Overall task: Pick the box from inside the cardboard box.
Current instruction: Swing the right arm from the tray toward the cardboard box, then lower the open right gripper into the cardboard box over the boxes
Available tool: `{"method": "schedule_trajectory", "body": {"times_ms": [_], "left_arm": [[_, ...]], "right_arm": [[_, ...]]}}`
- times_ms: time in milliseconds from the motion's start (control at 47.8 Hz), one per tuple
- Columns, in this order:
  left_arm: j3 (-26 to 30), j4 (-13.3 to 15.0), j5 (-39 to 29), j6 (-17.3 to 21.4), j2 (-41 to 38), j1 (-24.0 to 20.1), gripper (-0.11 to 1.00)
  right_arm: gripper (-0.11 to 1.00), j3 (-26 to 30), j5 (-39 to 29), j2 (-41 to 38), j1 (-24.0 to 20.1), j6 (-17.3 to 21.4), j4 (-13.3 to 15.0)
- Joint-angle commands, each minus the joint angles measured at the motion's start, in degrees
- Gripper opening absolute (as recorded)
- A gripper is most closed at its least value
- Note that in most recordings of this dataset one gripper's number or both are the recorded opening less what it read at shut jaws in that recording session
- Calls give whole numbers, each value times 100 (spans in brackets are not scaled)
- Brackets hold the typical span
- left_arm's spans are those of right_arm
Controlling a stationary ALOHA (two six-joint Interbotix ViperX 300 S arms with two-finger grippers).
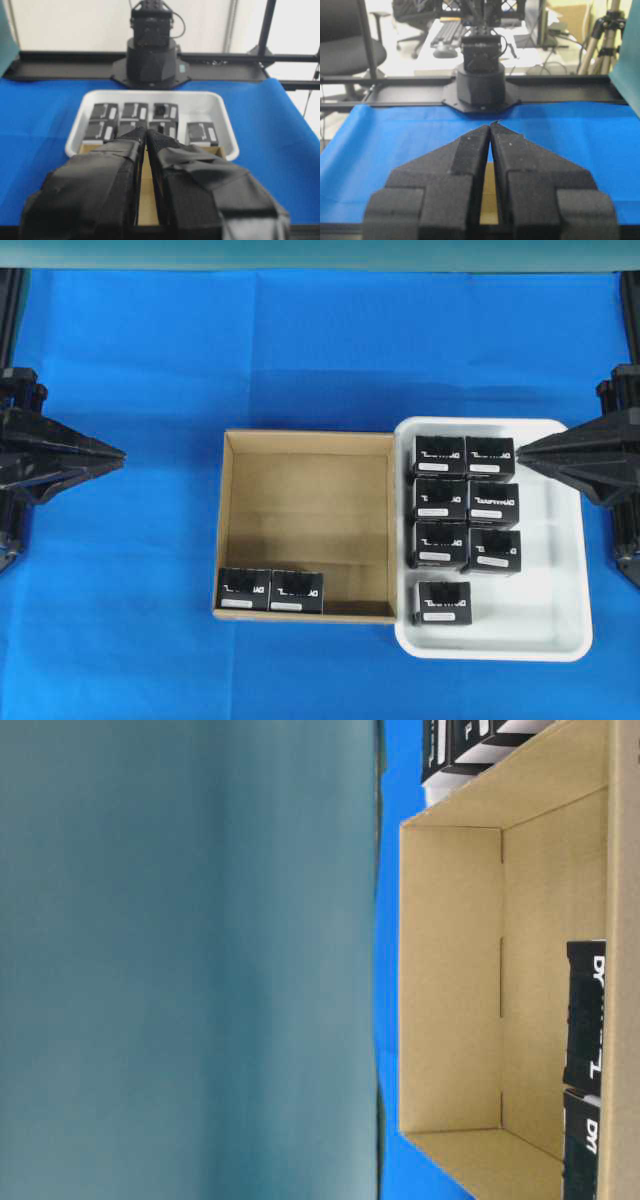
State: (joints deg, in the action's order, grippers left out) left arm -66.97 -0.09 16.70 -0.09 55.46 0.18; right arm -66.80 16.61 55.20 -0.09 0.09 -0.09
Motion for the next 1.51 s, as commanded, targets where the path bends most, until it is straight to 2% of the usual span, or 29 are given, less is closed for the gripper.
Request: {"method": "schedule_trajectory", "body": {"times_ms": [0, 42, 125, 209, 460, 816, 983, 1171, 1485], "left_arm": [[158, -79, 0, -53, -79, -167, 14], [193, -70, -18, -44, -70, -176, 12], [237, -79, -62, -62, -70, -158, 1], [290, -79, -202, -62, -79, -141, -6], [624, -79, -1037, -62, -185, -79, -7], [747, -79, -1248, -114, -343, -18, -7], [817, -79, -1248, -264, -360, 18, -7], [817, -79, -1450, -211, -360, -62, -7], [817, -79, -1477, -255, -369, -53, -7]], "right_arm": [[14, 18, 0, -79, -26, 62, -44], [13, 26, -114, -97, -26, 88, -158], [3, 62, -563, -158, -26, 237, -396], [0, 211, -1072, -281, -26, 457, -475], [-1, 1160, -2813, -1169, -26, 1011, -475], [-1, 2751, -4641, -2979, -369, 1046, -475], [-1, 3674, -5581, -3929, -475, 1125, -659], [-1, 4605, -6258, -4816, -466, 1063, -589], [-1, 5678, -7225, -5941, -466, 1072, -589]]}}
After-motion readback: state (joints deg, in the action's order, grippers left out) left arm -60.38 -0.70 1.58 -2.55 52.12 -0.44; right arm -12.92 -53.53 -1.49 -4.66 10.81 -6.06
